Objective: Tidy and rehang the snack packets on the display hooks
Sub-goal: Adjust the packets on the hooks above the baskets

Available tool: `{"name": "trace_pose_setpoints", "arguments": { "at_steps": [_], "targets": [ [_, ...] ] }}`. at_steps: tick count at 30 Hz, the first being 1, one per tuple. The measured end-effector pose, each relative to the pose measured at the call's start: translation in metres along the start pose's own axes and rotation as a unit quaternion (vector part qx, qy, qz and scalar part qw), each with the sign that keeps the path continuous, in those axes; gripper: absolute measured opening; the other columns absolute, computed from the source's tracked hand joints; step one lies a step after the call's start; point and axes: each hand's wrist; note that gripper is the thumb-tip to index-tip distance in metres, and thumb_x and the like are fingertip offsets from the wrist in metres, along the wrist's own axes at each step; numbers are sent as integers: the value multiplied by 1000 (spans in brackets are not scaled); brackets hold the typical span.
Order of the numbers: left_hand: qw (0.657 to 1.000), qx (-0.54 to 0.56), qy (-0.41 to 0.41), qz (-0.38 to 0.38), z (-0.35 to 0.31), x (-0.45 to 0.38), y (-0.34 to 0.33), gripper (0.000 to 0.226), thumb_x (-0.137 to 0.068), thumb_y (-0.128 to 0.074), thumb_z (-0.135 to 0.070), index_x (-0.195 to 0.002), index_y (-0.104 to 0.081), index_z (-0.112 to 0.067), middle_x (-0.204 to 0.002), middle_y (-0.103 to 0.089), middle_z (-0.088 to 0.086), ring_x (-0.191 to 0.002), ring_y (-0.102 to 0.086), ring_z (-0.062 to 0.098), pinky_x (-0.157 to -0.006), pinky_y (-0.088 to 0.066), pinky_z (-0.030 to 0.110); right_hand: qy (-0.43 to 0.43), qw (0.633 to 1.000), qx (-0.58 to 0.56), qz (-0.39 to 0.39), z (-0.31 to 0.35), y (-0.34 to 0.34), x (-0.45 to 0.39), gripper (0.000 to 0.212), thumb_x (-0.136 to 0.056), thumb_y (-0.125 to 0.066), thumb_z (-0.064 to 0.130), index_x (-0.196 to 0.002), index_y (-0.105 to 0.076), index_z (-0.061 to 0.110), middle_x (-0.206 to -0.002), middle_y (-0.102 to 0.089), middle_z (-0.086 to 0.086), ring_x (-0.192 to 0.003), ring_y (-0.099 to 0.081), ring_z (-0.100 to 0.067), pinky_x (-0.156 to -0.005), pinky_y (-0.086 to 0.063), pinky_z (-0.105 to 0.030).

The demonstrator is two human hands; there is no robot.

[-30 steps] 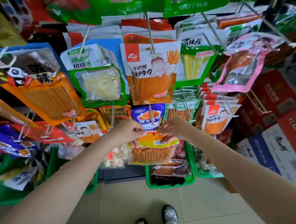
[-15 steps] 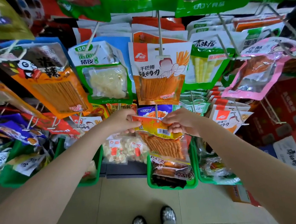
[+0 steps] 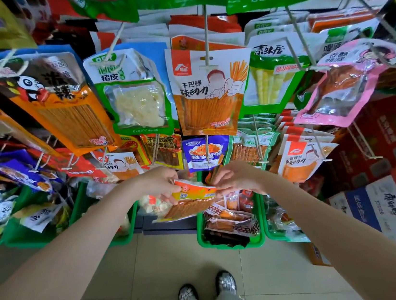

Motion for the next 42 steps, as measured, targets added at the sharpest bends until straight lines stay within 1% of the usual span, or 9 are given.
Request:
{"name": "trace_pose_setpoints", "arguments": {
  "at_steps": [6, 12, 15, 20, 25, 29, 31, 37, 42],
  "targets": [
    [999, -5, 20, -38, 21, 12, 2, 38, -93, -50, -10, -128, -40, 0, -131, -48, 15, -88, -68, 20, -89, -53, 41, 31, 999, -30, 6, 11, -9, -2, 23, -84, -60, -4, -106, -62, -4, -110, -65, -21, -77, -66, -20, -65, -58, -18],
    [996, 31, 1, -81, 43, 43, 21, 36, -94, -48, -7, -128, -40, 3, -122, -52, 21, -92, -67, 26, -65, -55, 19, 26, 998, 13, 59, 54, -37, -3, 34, -84, -63, 2, -117, -58, 0, -114, -62, -14, -85, -66, -26, -81, -58, -35],
    [992, 65, -25, -101, 55, 61, 44, 38, -93, -50, -8, -129, -39, 1, -105, -57, 15, -74, -69, 14, -51, -49, 12, 43, 997, 29, 51, 83, -54, -8, 29, -85, -61, 2, -113, -57, -4, -103, -63, -9, -94, -66, -34, -79, -58, -36],
    [986, 120, -66, -96, 94, 91, 93, 13, -92, -49, -1, -104, -46, -6, -84, -57, 11, -53, -66, 5, -52, -52, 13, 55, 998, 31, 2, 132, -98, -32, 3, -88, -60, 5, -90, -60, 3, -99, -60, -13, -52, -67, -11, -59, -59, -22],
    [976, 56, -101, -186, 126, 128, 151, 19, -90, -51, 0, -76, -44, -11, -64, -49, 9, -41, -61, 4, -42, -44, 22, 118, 990, 17, -73, 184, -153, -56, 25, -89, -58, 5, -64, -55, 11, -66, -54, -6, -43, -63, -5, -50, -55, -18],
    [955, -109, -125, -244, 132, 148, 192, 10, -88, -58, -15, -80, -52, -17, -76, -54, 3, -72, -65, 25, -61, -47, 39, 133, 984, 35, -116, 227, -177, -61, 12, -89, -60, 11, -78, -60, 6, -70, -60, -2, -43, -63, -6, -46, -52, -17],
    [944, -132, -152, -262, 129, 150, 202, 10, -88, -58, -17, -81, -54, -22, -82, -57, -5, -78, -62, 19, -66, -48, 34, 137, 979, 41, -145, 239, -181, -60, 12, -89, -60, 13, -81, -62, 4, -70, -62, -9, -44, -64, -9, -46, -52, -17],
    [917, -80, -260, -293, 103, 141, 201, 14, -85, -62, -13, -77, -57, -23, -89, -66, 3, -63, -62, 5, -66, -50, 29, 145, 962, 60, -221, 241, -166, -50, 22, -89, -56, 11, -68, -62, 14, -62, -60, -2, -54, -67, -20, -62, -59, -35],
    [929, -119, -266, -230, 71, 123, 185, 11, -86, -63, -24, -93, -63, -16, -82, -68, 2, -62, -65, 8, -54, -47, 17, 138, 947, 94, -274, 230, -142, -29, 19, -87, -59, 12, -71, -66, 4, -66, -68, -18, -50, -66, -15, -60, -56, -27]
  ]
}}
Point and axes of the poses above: each hand's wrist, its own x-axis away from the middle knuckle, its own y-axis out of the back of the hand, z = x × y
